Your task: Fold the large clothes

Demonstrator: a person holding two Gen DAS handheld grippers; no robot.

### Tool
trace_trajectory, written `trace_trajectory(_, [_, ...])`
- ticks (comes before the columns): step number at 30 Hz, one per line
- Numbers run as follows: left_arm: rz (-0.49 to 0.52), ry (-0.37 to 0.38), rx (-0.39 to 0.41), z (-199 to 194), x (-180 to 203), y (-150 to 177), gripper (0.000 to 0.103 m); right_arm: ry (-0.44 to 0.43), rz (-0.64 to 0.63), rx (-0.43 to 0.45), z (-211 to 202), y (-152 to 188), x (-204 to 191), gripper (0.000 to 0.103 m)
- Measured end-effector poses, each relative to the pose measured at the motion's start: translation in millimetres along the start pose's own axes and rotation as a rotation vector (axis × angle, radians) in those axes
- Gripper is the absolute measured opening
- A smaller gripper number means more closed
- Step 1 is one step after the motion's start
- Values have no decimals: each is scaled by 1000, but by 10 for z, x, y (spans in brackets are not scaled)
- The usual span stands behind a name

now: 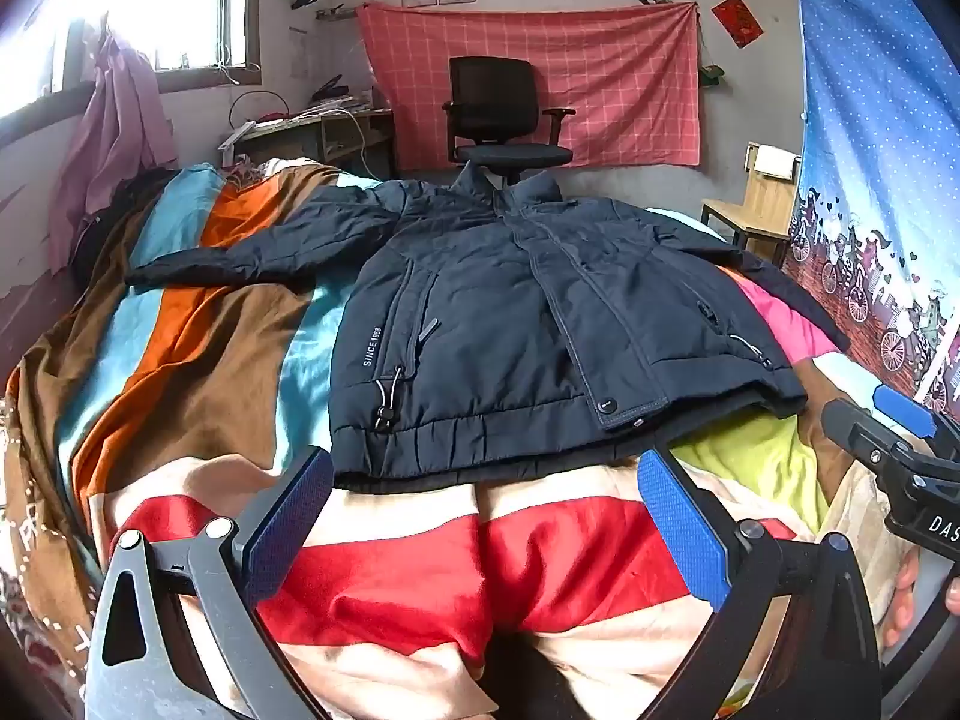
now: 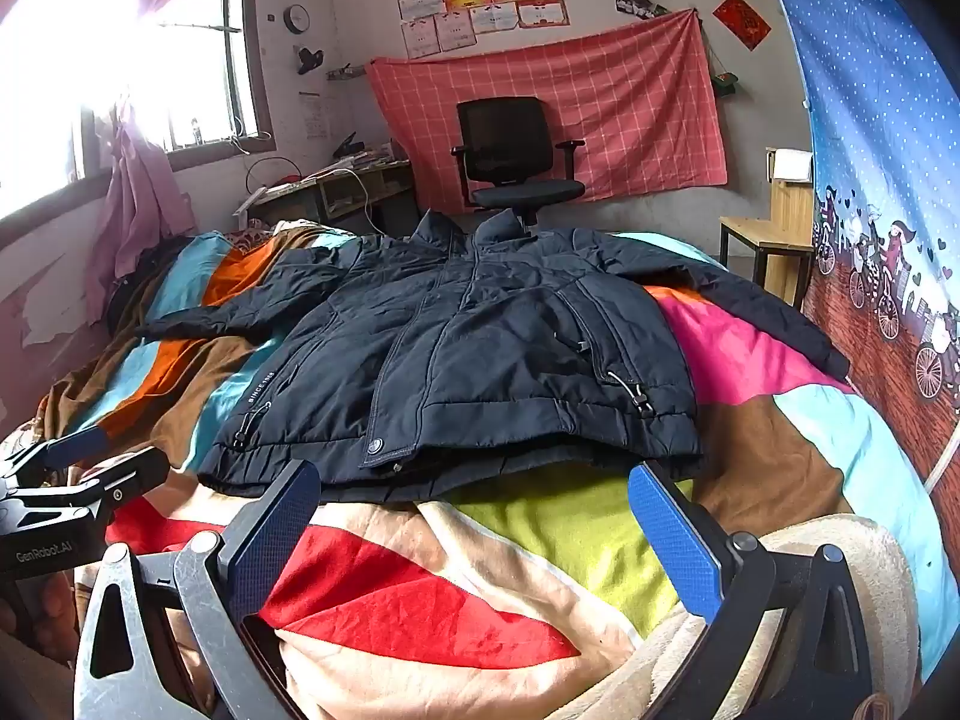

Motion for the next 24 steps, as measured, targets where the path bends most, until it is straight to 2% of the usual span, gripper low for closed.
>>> trace_trajectory(24, [10,-4,8,-31,-26,-45,100,0,-3,5,-4,-8,3,103])
Point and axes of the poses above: each gripper's, at about its wrist camera, not at the fingertips, and z roughly the way its jaws point, x to its right, y to its underside, the point moved 6 cm from there along z, roughly the way its jaws point, and after that the axes turned 1 degree about y, right-handed, at the moved point
